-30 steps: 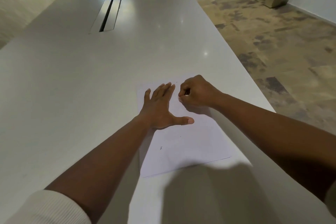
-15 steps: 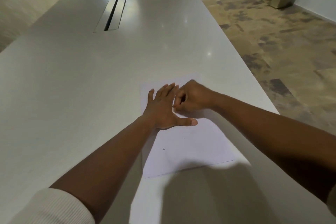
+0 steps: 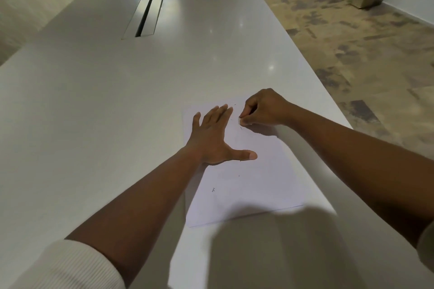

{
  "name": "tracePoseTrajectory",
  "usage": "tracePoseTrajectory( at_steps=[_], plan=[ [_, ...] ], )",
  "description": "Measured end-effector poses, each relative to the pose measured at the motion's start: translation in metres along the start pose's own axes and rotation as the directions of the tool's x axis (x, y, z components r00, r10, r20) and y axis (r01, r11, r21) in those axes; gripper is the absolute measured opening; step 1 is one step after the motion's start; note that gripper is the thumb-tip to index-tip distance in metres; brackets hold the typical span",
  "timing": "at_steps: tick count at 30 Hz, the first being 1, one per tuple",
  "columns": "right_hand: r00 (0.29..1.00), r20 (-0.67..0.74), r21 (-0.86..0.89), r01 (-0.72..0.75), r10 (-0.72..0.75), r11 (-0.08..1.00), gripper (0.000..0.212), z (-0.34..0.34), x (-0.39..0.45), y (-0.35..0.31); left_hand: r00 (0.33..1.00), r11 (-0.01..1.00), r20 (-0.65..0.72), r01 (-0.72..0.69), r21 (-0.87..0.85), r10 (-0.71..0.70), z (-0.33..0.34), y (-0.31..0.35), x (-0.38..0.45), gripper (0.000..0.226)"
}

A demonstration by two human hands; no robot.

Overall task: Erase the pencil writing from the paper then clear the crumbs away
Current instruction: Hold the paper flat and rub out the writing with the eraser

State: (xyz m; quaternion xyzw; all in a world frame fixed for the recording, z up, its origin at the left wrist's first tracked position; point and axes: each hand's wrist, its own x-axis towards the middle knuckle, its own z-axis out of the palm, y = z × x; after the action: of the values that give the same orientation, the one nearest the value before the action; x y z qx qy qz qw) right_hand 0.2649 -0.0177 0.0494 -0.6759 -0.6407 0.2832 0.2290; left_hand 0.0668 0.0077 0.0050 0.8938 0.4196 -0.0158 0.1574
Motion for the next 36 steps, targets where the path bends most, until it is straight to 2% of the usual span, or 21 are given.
tracePoseTrajectory(
  at_steps=[3,5,6,10,12,15,16,18,21,23,24,26,28,30,34,36],
  plan=[
    [0.974,0.223,-0.087,0.063,-0.042,0.994,0.005,-0.003,-0.009,-0.007,1.000,1.000,0.014,0.004,0.007,-0.004,0.000,0.000,0.001,0.154],
    [0.950,0.303,-0.126,0.114,-0.071,0.985,0.005,-0.003,-0.013,-0.009,1.000,1.000,0.016,0.003,0.009,-0.004,-0.001,0.000,0.001,0.155],
    [0.957,0.276,-0.126,0.128,-0.089,0.984,0.005,-0.002,-0.013,-0.009,1.000,1.000,0.016,0.004,0.011,-0.004,-0.001,0.000,0.001,0.154],
    [0.995,-0.017,-0.023,0.094,-0.094,0.995,0.006,0.001,-0.014,-0.005,1.000,1.000,0.026,0.001,0.022,-0.002,-0.002,0.001,0.001,0.151],
    [0.994,0.012,-0.019,0.112,-0.112,0.994,0.005,0.005,-0.017,-0.008,1.000,1.000,0.031,0.003,0.023,-0.003,-0.003,0.002,0.001,0.151],
    [0.965,0.217,-0.059,0.161,-0.144,0.985,0.004,0.016,-0.025,-0.020,0.999,1.000,0.034,0.007,0.023,-0.008,-0.004,0.002,0.002,0.154],
    [0.957,0.247,-0.066,0.172,-0.151,0.983,0.004,0.017,-0.026,-0.021,0.999,1.000,0.032,0.006,0.025,-0.007,-0.004,0.003,0.001,0.154],
    [0.967,0.195,-0.069,0.183,-0.167,0.981,0.005,0.016,-0.022,-0.020,1.000,1.000,0.028,0.002,0.025,-0.003,-0.004,0.002,0.001,0.153],
    [0.988,-0.029,-0.103,0.150,-0.154,0.983,0.007,0.006,-0.013,-0.012,0.999,1.000,0.041,0.003,0.023,-0.004,-0.003,0.002,-0.001,0.151],
    [0.990,-0.072,-0.090,0.113,-0.120,0.990,0.007,0.000,-0.009,-0.009,0.999,1.000,0.042,0.003,0.030,-0.004,-0.004,0.003,-0.002,0.150],
    [0.993,-0.044,-0.093,0.107,-0.111,0.990,0.006,-0.001,-0.008,-0.009,0.999,1.000,0.043,0.004,0.028,-0.005,-0.004,0.002,-0.002,0.150],
    [0.990,0.102,-0.122,0.110,-0.098,0.986,0.004,-0.003,-0.010,-0.011,0.999,1.000,0.041,0.004,0.021,-0.005,-0.005,0.003,-0.001,0.151],
    [0.951,0.303,-0.168,0.118,-0.063,0.979,0.004,-0.003,-0.014,-0.015,0.999,1.000,0.038,0.006,0.018,-0.006,-0.005,0.003,0.000,0.151],
    [0.916,0.397,-0.184,0.141,-0.058,0.973,0.005,-0.004,-0.014,-0.017,0.999,1.000,0.033,0.008,0.015,-0.009,-0.004,0.003,0.000,0.151],
    [0.975,0.215,-0.212,0.100,-0.054,0.972,0.006,-0.013,-0.008,-0.015,1.000,1.000,0.027,0.000,0.024,0.000,-0.002,0.002,0.000,0.150],
    [0.971,0.239,-0.217,0.084,-0.030,0.973,0.006,-0.017,-0.007,-0.015,1.000,1.000,0.027,0.000,0.016,0.000,-0.002,0.001,0.000,0.150]
  ],
)
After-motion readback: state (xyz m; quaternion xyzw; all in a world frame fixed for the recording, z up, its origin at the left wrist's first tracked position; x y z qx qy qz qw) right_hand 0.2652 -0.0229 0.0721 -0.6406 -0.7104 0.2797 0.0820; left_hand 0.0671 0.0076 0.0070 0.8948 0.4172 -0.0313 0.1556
